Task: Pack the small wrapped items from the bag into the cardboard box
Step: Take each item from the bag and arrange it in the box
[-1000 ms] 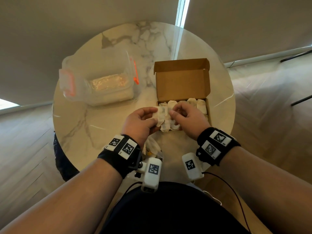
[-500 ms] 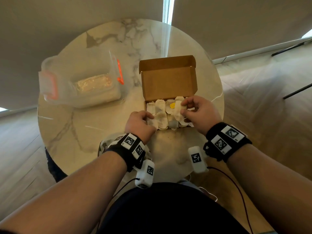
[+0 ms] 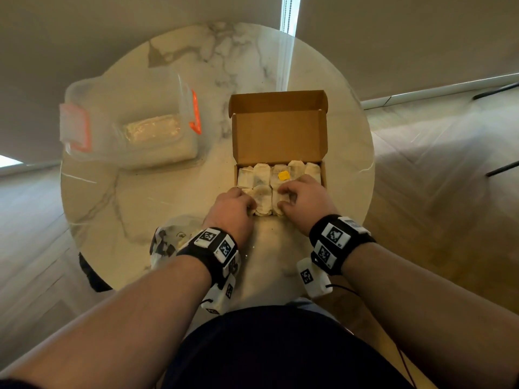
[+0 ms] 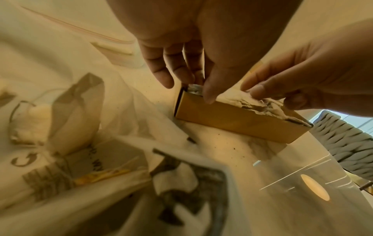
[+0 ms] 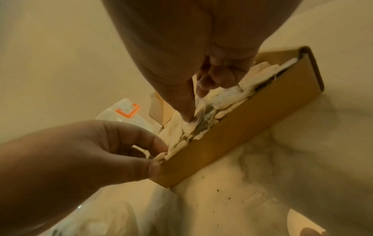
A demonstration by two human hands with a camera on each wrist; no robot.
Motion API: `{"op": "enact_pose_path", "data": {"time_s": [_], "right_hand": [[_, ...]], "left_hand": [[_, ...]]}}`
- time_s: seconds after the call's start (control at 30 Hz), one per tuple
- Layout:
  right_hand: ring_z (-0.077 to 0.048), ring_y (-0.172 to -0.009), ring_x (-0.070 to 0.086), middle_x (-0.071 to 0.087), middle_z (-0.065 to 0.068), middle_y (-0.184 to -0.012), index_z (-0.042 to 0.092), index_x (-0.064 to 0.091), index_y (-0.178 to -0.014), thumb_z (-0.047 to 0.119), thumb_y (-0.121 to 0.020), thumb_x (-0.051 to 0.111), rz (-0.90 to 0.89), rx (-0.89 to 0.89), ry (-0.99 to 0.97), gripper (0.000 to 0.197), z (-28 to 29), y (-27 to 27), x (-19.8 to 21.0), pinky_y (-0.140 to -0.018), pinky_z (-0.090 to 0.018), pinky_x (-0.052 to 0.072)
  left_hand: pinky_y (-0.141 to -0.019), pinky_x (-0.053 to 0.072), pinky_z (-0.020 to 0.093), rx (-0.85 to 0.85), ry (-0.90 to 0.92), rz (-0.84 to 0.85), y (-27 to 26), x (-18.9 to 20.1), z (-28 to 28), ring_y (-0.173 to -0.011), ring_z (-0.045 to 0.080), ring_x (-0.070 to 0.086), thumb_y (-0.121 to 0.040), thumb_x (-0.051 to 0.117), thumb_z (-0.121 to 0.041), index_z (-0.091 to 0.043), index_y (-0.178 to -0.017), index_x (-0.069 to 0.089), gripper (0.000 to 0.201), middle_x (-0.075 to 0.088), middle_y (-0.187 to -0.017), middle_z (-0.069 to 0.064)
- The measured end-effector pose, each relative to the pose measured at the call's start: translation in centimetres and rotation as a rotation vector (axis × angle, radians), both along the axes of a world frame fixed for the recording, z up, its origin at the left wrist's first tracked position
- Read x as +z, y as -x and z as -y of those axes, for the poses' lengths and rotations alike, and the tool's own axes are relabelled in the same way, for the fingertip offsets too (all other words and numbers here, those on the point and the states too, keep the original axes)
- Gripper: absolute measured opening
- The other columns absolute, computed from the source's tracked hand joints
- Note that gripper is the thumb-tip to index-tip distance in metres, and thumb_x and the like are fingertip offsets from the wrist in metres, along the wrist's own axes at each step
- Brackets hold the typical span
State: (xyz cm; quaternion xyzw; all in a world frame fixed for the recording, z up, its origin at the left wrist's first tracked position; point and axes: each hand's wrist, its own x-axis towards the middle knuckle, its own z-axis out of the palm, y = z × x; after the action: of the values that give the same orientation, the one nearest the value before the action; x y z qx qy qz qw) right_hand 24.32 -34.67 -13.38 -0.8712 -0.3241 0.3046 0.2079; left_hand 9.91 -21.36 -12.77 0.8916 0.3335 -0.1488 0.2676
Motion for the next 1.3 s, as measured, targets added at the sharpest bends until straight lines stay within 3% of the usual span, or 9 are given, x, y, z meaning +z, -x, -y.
{"op": "enact_pose_path", "data": {"time_s": [0.23,0.43,0.5,0.67,0.77,0.87,0.93,1.13,1.3], "right_hand": [[-0.024,-0.118,0.059,0.058,-0.001,-0.132,0.026,0.066,-0.136,0.036,-0.098,0.064,0.056,0.115,0.123,0.04,-0.2,0.6,0.6,-0.104,-0.039,0.05],[-0.01,-0.085,0.058,0.061,0.011,-0.095,0.029,0.069,-0.111,0.034,-0.096,0.067,0.026,0.08,-0.015,0.016,0.1,2.8,3.6,-0.078,-0.032,0.05],[-0.008,-0.081,0.059,0.063,0.011,-0.087,0.031,0.064,-0.096,0.036,-0.095,0.069,-0.003,0.089,-0.034,0.007,0.3,4.9,4.3,-0.076,-0.034,0.055],[-0.018,-0.075,0.06,0.063,0.001,-0.084,0.024,0.052,-0.091,0.064,-0.09,0.066,-0.127,0.071,0.221,0.042,0.1,11.1,3.6,-0.065,-0.037,0.053],[-0.024,-0.077,0.069,0.068,-0.004,-0.088,0.023,0.051,-0.097,0.063,-0.082,0.074,-0.217,0.018,0.342,0.049,-0.8,14.3,2.4,-0.069,-0.048,0.063],[-0.024,-0.083,0.065,0.067,-0.005,-0.098,0.021,0.052,-0.106,0.033,-0.091,0.07,-0.109,0.03,0.337,0.027,-2.1,16.2,1.8,-0.074,-0.041,0.057],[-0.025,-0.087,0.062,0.067,-0.003,-0.098,0.024,0.056,-0.107,0.026,-0.095,0.064,0.001,0.025,0.266,0.014,-3.2,16.6,1.9,-0.074,-0.036,0.051],[-0.023,-0.105,0.059,0.062,0.0,-0.117,0.021,0.073,-0.111,0.024,-0.095,0.066,0.194,0.102,0.034,0.018,-4.2,17.7,3.4,-0.082,-0.026,0.036],[-0.024,-0.105,0.063,0.067,-0.003,-0.113,0.019,0.069,-0.118,0.039,-0.098,0.063,0.145,0.152,0.149,0.029,-4.4,20.7,2.8,-0.083,-0.033,0.047]], "left_hand": [[-0.105,0.051,0.042,-0.001,0.022,0.07,0.5,1.4,0.1,-0.12,0.021,0.055,-0.097,0.059,-0.025,-0.026,-0.121,0.068,0.025,0.06,-0.127,-0.004],[-0.112,0.041,0.034,0.176,-0.063,0.246,6.3,4.0,-2.9,-0.13,0.017,0.051,-0.091,0.067,-0.02,-0.029,-0.111,0.071,0.023,0.061,-0.135,-0.007],[-0.12,0.036,0.04,0.213,-0.068,0.169,9.0,4.1,-4.6,-0.14,0.023,0.044,-0.087,0.068,-0.017,-0.032,-0.108,0.075,0.026,0.057,-0.147,-0.003],[-0.12,0.038,0.035,0.206,0.083,-0.103,13.7,3.6,-7.1,-0.144,0.022,0.047,-0.085,0.068,-0.019,-0.034,-0.124,0.074,0.042,0.04,-0.165,-0.008],[-0.112,0.047,0.034,0.189,0.157,-0.093,15.7,3.4,-6.8,-0.133,0.02,0.057,-0.086,0.066,-0.02,-0.03,-0.129,0.072,0.044,0.051,-0.156,-0.005],[-0.072,0.055,0.03,0.237,0.207,-0.064,17.6,3.1,-6.0,-0.087,0.021,0.07,-0.091,0.062,-0.024,-0.028,-0.106,0.067,0.017,0.073,-0.109,0.003],[-0.06,0.053,0.032,0.281,0.236,-0.022,18.7,2.6,-5.7,-0.072,0.023,0.069,-0.094,0.058,-0.024,-0.025,-0.096,0.056,0.003,0.071,-0.088,0.003],[-0.067,0.066,0.048,0.49,0.373,-0.02,20.6,0.8,-6.2,-0.069,0.024,0.076,-0.1,0.06,-0.035,-0.023,-0.111,0.057,0.017,0.074,-0.085,0.005],[-0.079,0.064,0.051,0.864,0.851,-0.03,20.0,0.5,-5.0,-0.083,0.029,0.071,-0.105,0.06,-0.025,-0.009,-0.098,0.066,0.018,0.07,-0.091,0.013]]}}
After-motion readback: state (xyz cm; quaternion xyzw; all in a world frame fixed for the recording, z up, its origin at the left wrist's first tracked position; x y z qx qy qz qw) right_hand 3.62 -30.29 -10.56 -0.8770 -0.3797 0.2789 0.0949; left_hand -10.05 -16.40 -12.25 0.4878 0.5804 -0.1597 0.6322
